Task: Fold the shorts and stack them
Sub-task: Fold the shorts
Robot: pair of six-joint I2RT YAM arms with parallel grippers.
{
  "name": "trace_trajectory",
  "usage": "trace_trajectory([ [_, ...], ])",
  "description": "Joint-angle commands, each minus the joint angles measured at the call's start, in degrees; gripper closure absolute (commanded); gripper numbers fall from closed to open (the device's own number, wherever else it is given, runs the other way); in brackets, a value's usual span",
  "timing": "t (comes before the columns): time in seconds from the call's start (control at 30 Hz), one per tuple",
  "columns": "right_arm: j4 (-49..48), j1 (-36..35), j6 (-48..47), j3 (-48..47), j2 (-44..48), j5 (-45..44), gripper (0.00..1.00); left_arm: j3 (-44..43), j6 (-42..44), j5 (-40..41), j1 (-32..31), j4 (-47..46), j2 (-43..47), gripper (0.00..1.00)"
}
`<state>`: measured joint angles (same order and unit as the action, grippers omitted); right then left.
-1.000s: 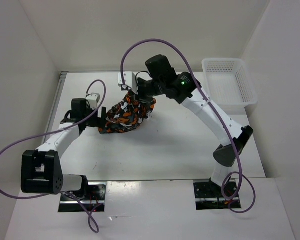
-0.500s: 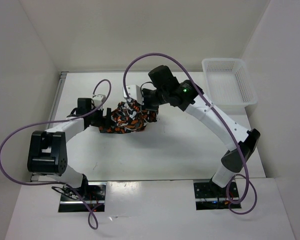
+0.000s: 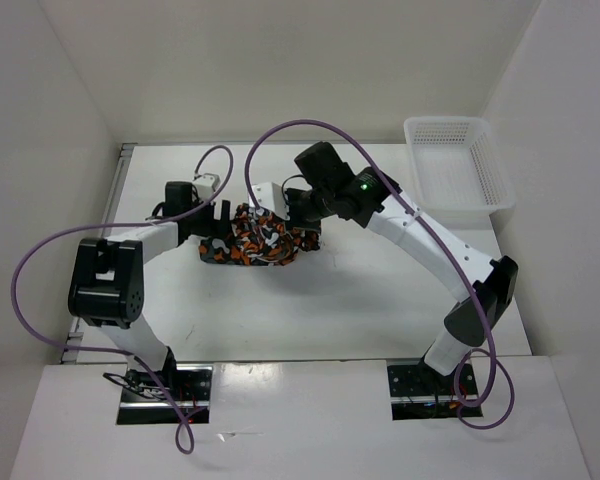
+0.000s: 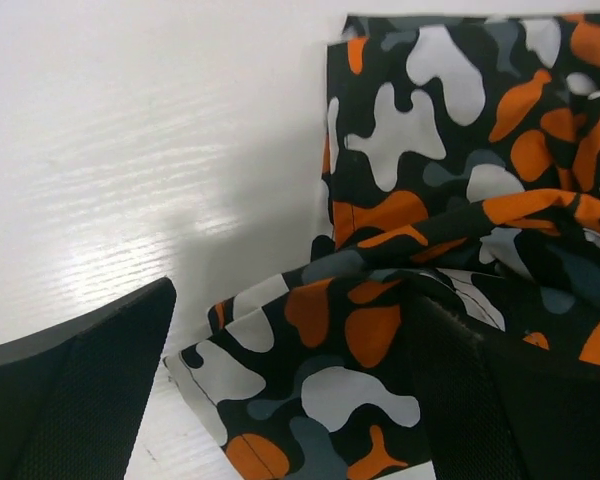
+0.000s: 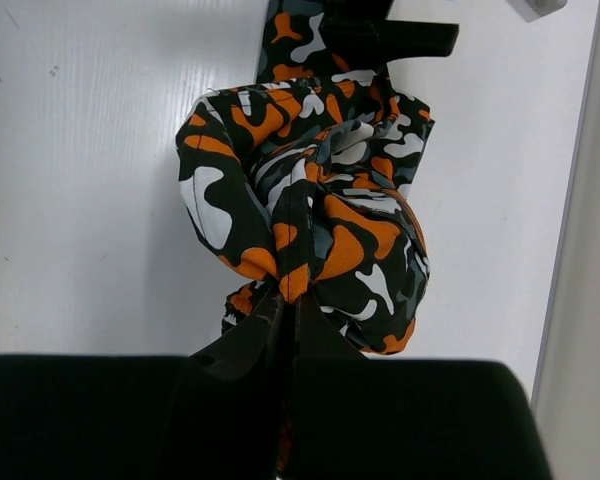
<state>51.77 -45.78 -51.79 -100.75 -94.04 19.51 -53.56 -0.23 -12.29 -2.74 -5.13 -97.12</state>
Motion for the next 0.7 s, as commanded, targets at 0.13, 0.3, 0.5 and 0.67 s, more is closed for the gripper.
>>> trace_trajectory([
  [0.13,-2.9,-0.5,0.0,0.2,3.2,-0.6,1.00,0.1,0.2,0.7,-4.2,4.7,-4.0,0.26],
  [0.3,-9.6,2.3,3.0,4.6,2.6,-3.1,1.00,0.1,0.2,3.6,-5.8,2.1,-5.0,1.00],
  [0.5,-30.6,9.3,8.0,7.0,-2.5,-17.4,1.00,-10.5,0.2,12.1,-3.5,-7.9,-5.0,1.00],
  [0.67,-35.8,11.2,4.7,-0.5,-8.1,-26.3,1.00,-15.3,0.2,18.7,-0.9,-16.9,-1.9,1.00],
])
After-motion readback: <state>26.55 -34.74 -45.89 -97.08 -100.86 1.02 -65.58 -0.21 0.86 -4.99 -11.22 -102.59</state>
